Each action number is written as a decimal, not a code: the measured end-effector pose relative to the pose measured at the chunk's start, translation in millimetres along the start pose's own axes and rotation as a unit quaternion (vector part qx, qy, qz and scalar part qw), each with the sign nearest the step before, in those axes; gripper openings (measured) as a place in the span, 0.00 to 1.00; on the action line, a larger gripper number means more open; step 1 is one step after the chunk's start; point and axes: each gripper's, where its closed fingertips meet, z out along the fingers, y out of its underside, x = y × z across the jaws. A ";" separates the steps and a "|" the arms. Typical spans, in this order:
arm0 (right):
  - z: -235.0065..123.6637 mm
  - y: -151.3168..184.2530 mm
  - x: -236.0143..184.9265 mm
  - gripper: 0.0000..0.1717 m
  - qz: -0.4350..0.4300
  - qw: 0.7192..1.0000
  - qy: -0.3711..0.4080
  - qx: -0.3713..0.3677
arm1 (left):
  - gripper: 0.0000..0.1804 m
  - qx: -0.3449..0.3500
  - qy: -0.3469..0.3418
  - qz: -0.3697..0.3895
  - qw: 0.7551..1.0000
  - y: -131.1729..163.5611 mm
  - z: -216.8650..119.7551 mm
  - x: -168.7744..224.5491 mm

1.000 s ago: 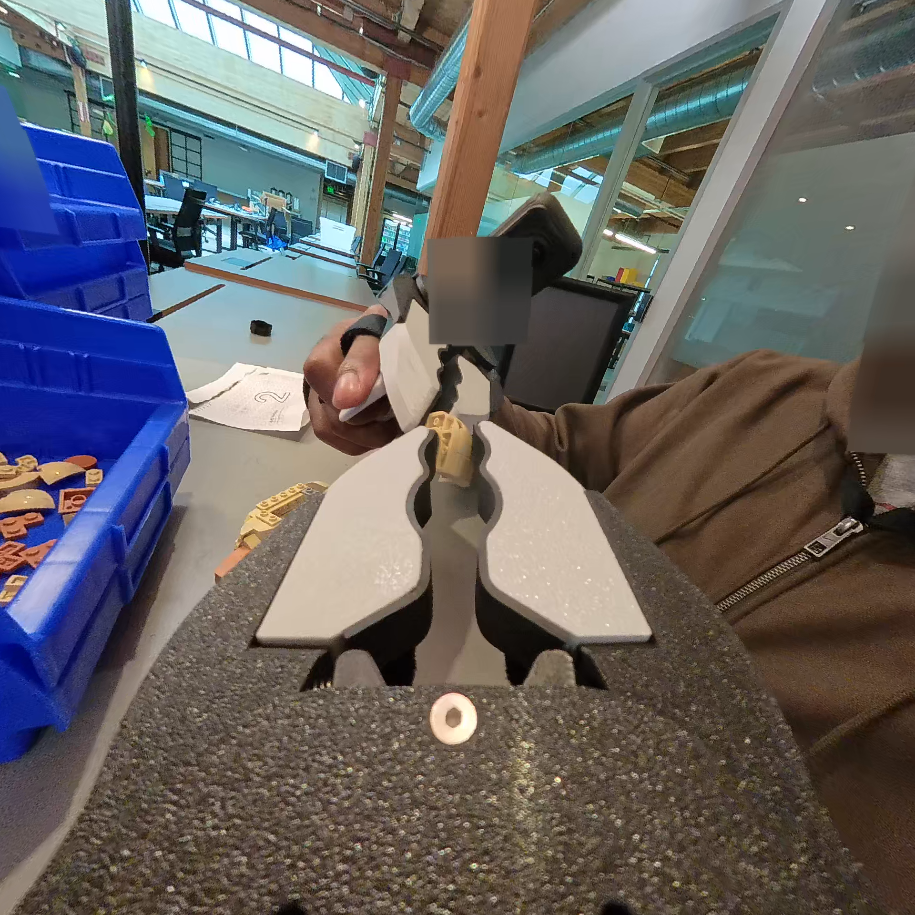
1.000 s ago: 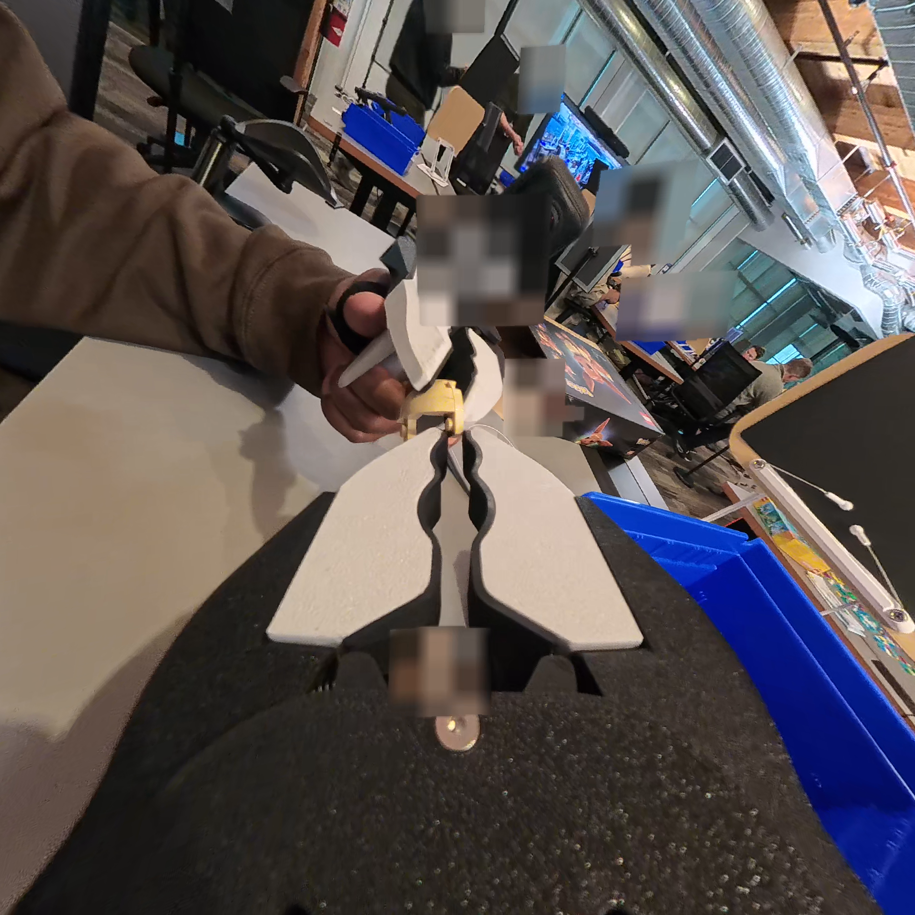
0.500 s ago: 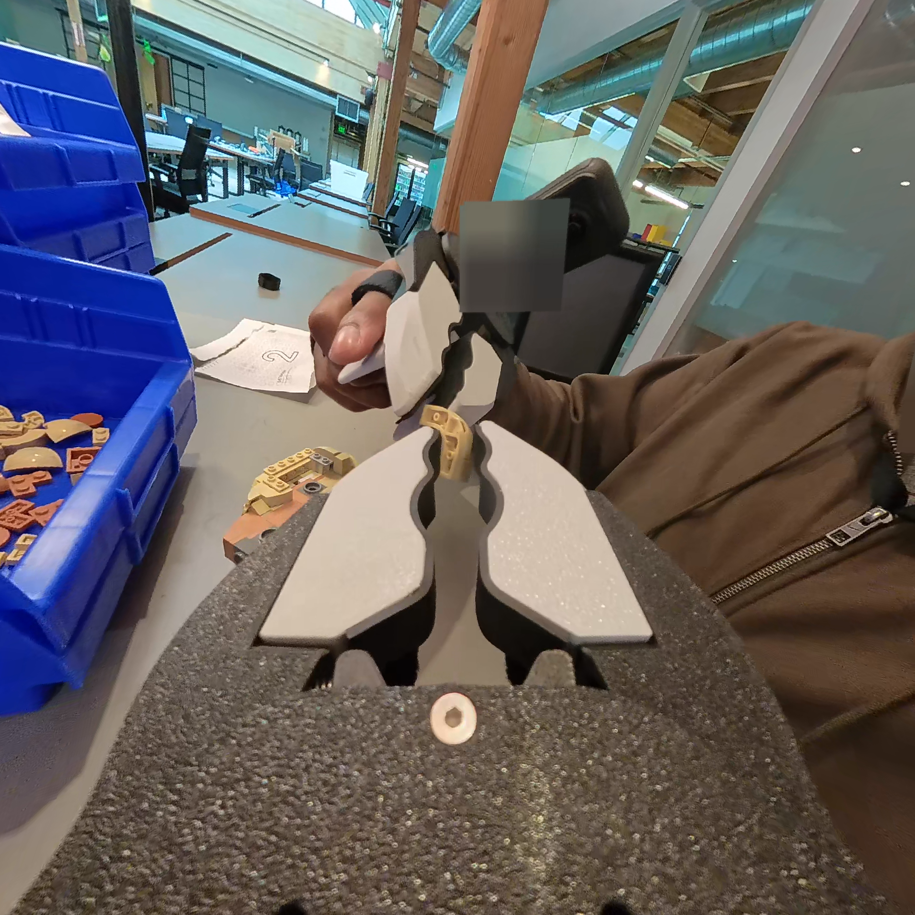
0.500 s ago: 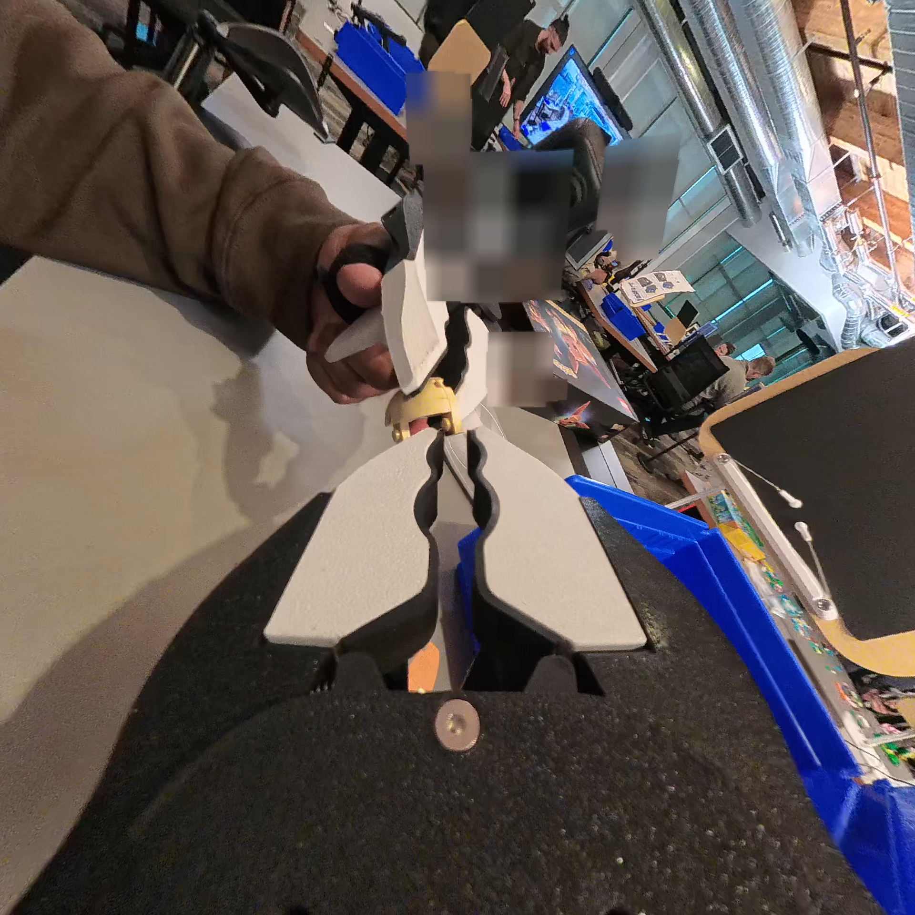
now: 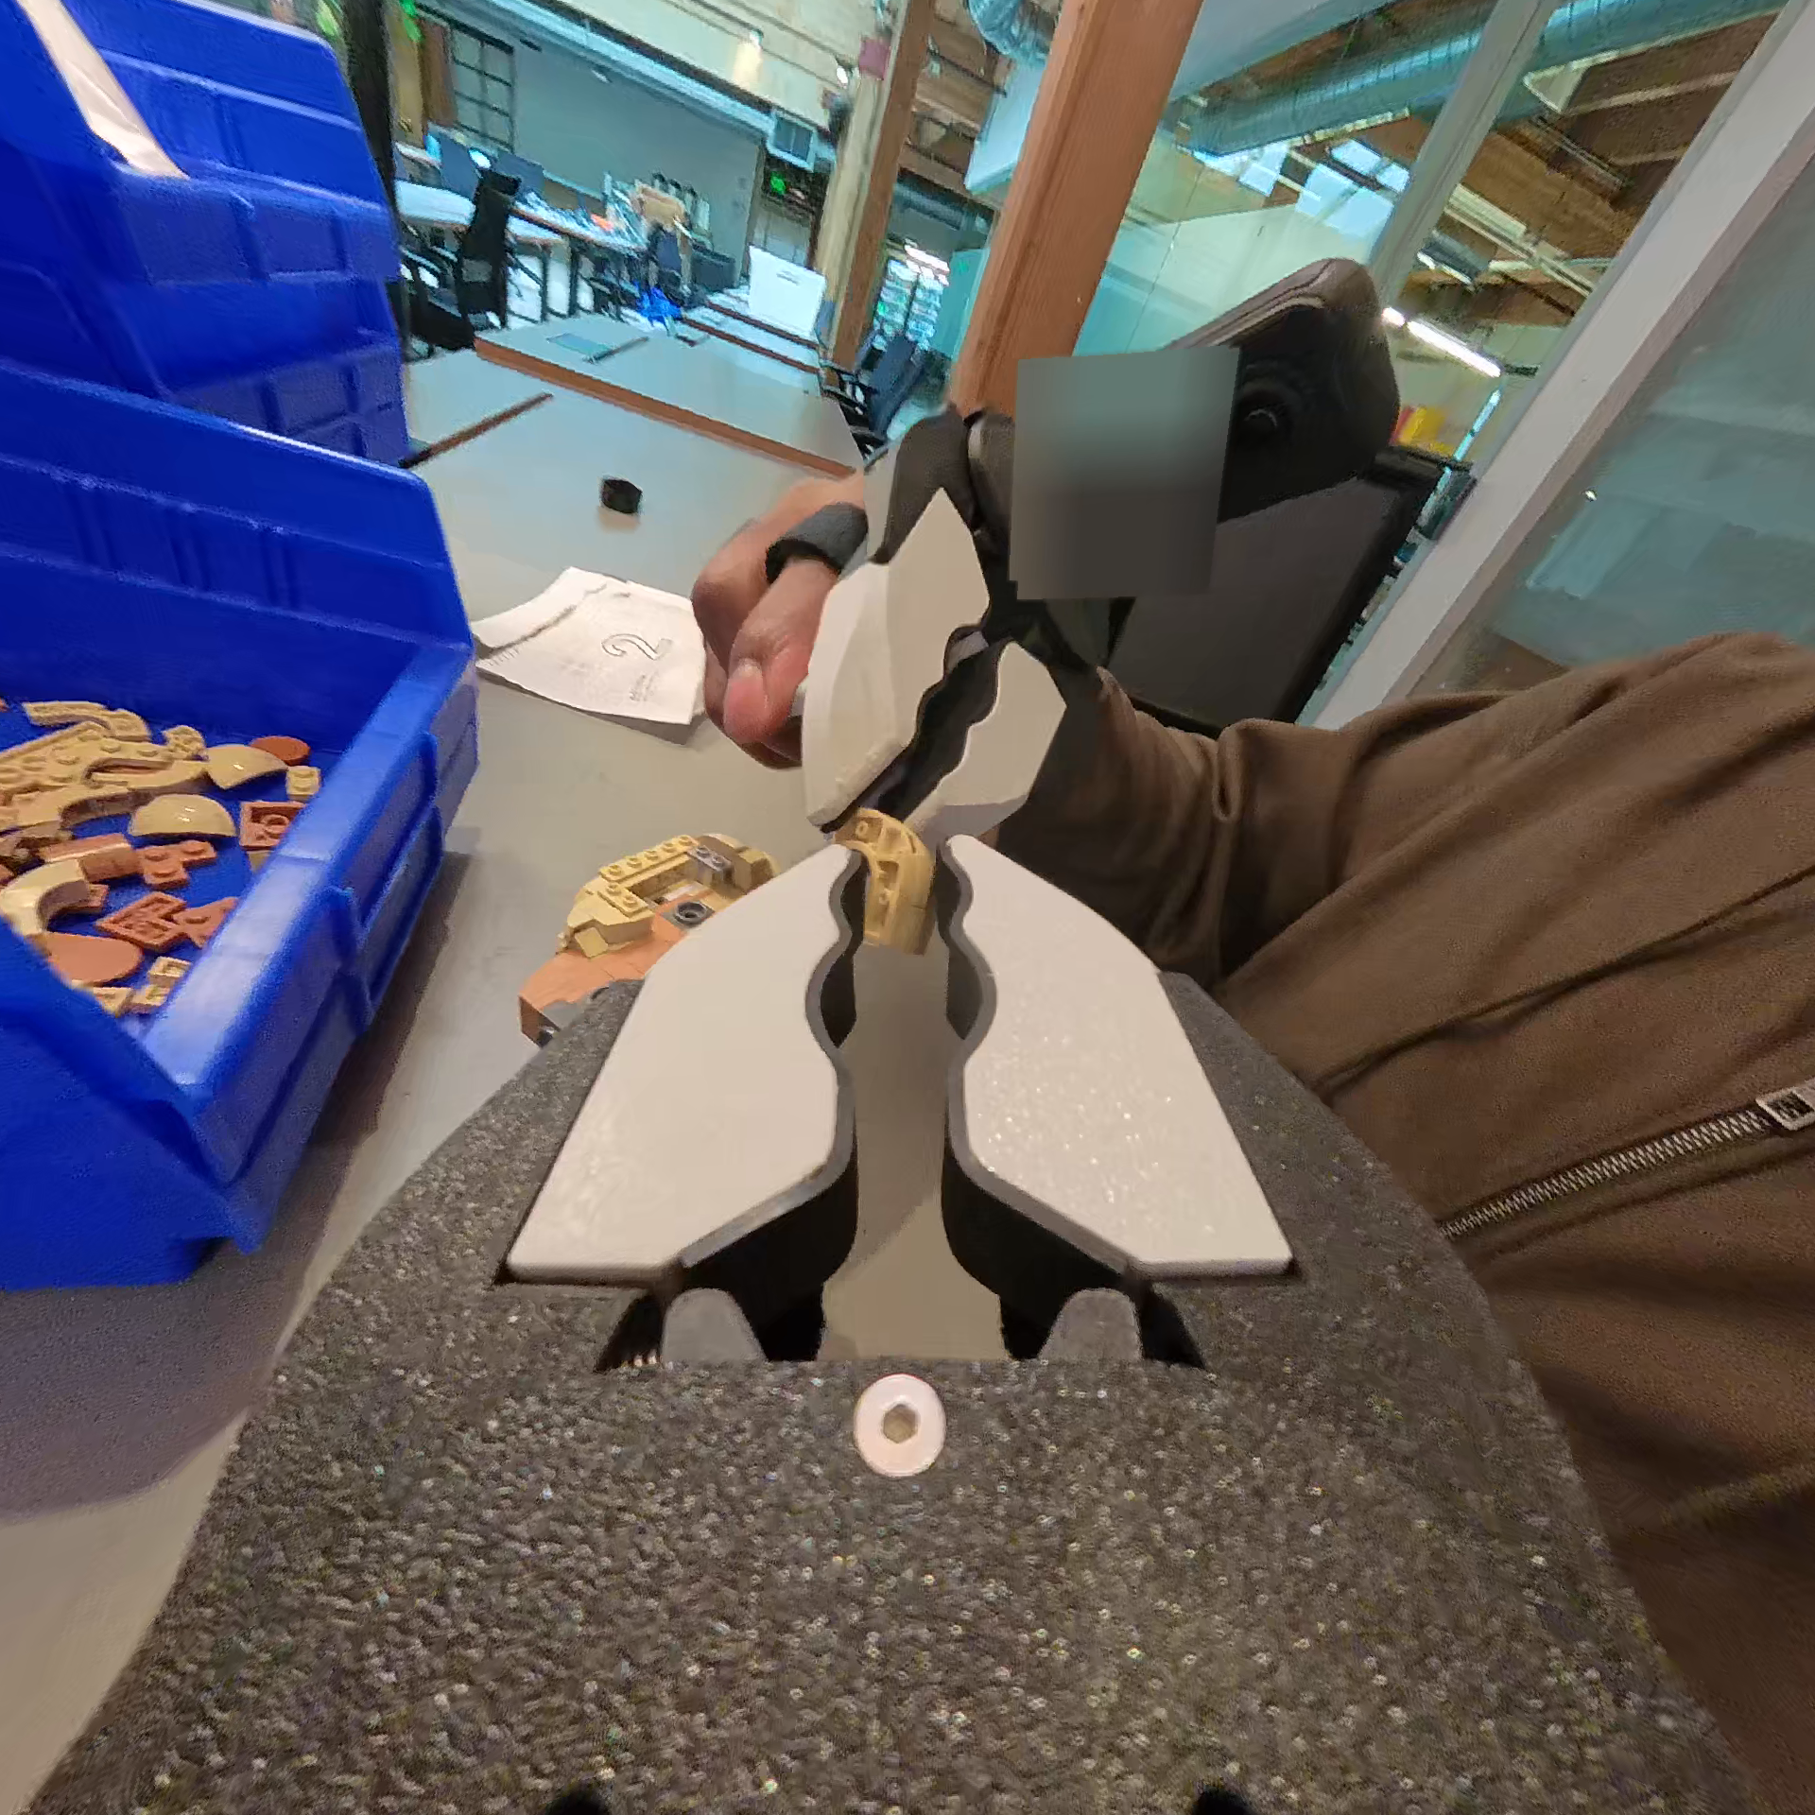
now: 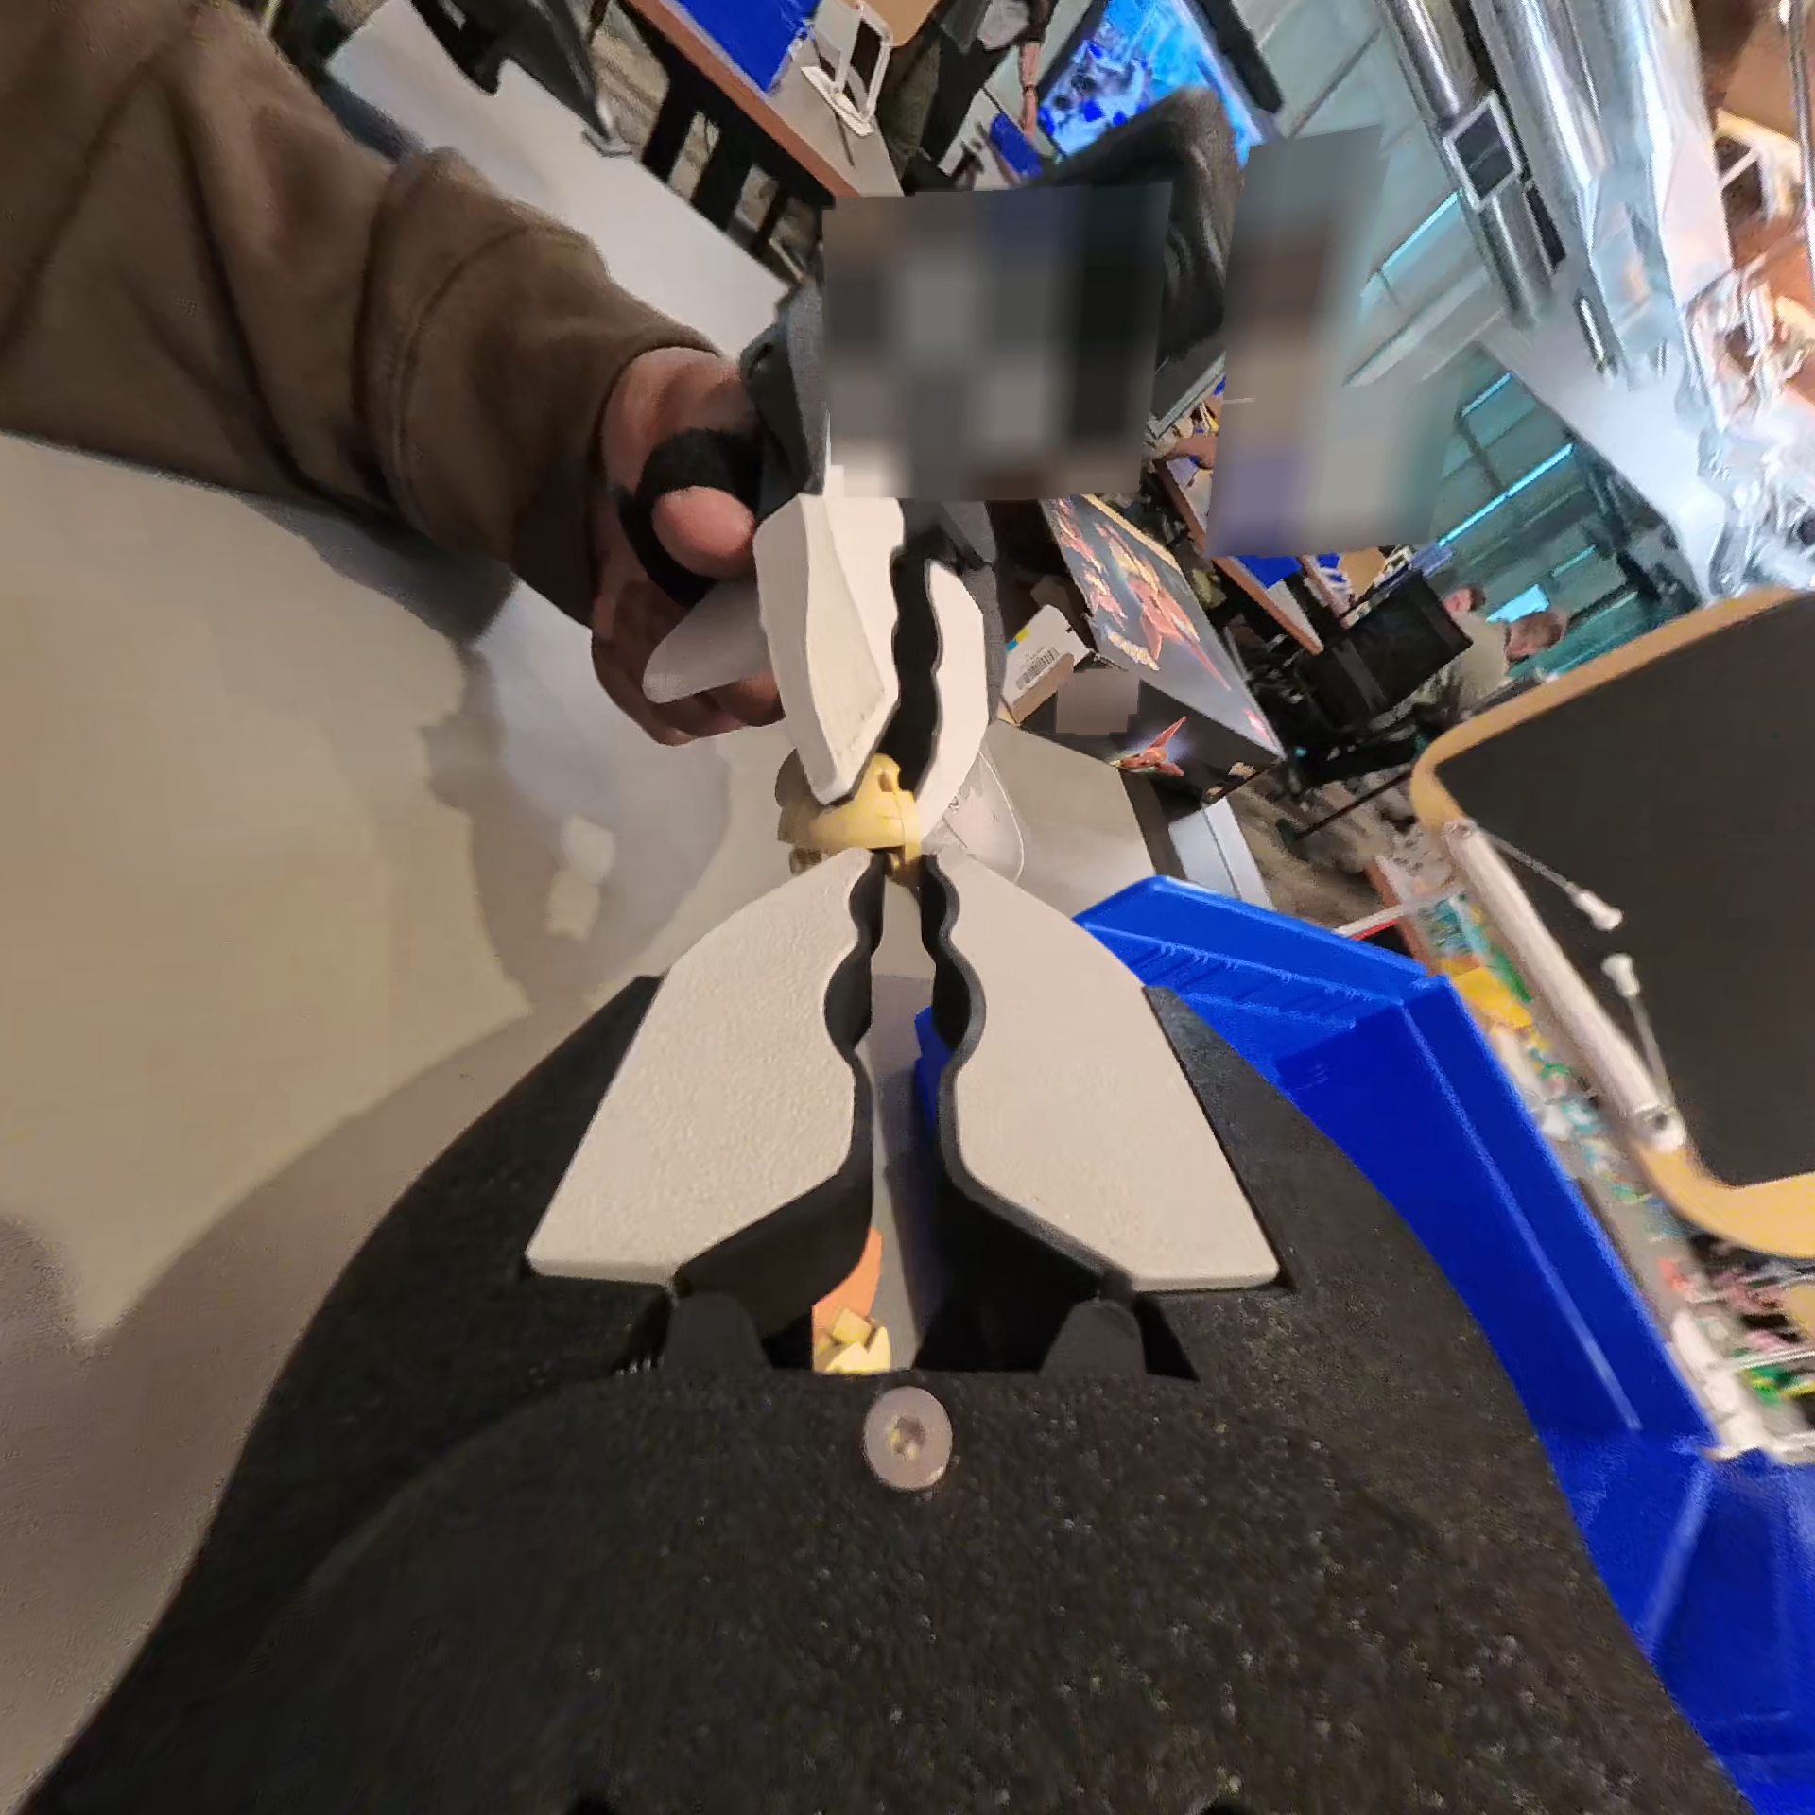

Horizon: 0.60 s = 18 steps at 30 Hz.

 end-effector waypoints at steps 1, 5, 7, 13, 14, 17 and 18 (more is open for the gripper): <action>0.2 0.7 2.7 0.04 0.022 1.000 0.001 0.002 | 0.08 0.011 -0.007 0.001 1.000 -3.3 -1.0 -2.2; 1.7 1.0 14.8 0.04 0.123 0.992 0.009 0.022 | 0.10 0.070 -0.034 0.018 0.997 -22.5 -8.7 -7.1; 3.3 2.3 20.5 0.04 0.175 0.984 0.014 0.032 | 0.12 0.113 -0.053 0.023 0.992 -36.2 -16.6 -11.2; 2.5 8.3 43.4 0.04 0.357 0.930 0.032 0.079 | 0.15 0.178 -0.090 0.015 0.980 -53.1 -31.6 -22.9; 1.5 9.2 46.6 0.04 0.386 0.918 0.033 0.090 | 0.15 0.170 -0.101 0.022 0.980 -50.7 -29.7 -25.1; -1.9 7.1 54.5 0.04 0.460 0.877 0.029 0.133 | 0.16 0.133 -0.129 0.049 0.981 -40.3 -19.0 -29.3; -3.1 4.9 55.9 0.04 0.475 0.867 0.024 0.148 | 0.16 0.125 -0.138 0.059 0.981 -37.8 -15.7 -30.1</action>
